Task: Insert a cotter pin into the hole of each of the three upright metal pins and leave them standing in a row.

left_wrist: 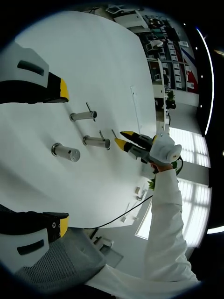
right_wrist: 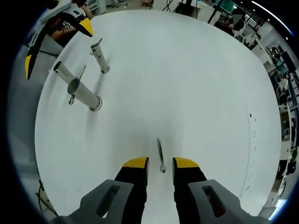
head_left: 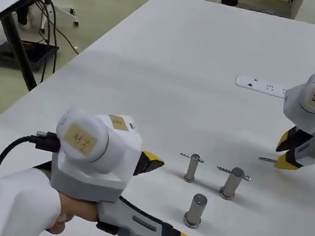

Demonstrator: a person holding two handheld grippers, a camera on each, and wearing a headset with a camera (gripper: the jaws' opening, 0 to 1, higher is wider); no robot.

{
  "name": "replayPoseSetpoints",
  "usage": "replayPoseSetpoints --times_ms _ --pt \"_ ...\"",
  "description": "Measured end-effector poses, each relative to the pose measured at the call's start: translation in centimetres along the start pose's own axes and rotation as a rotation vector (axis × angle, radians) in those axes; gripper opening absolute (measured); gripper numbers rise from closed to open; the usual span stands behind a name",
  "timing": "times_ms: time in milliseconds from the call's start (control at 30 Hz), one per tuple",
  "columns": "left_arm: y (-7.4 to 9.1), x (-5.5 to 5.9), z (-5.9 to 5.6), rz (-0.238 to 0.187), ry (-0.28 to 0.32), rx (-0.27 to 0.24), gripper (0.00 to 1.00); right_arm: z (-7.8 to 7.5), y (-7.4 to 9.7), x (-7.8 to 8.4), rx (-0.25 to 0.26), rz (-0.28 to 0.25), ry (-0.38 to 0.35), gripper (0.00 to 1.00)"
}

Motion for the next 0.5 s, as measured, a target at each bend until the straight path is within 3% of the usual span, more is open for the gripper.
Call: replayPoseSetpoints --times_ms 267,500 --pt "0.06 0.08 -0.15 0.005 0.002 0.008 0.97 -0.01 -0.83 0.08 -0.033 0.034 -0.001 0.04" --pt "0.16 0.47 -0.1 0.02 0.005 0.009 0.97 0.1 -0.97 0.29 -0.043 0.041 -0.005 0.02"
Point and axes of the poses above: the centre of the closed fingertips' face, and the gripper's own axes: y roughly backward along the fingers, z roughly to its left, x roughly out of its underside, the point moved 2 cm from there along y, roughly backward along the fingers, and after that the axes turned 10 degrees about y, right-handed, at the moved point
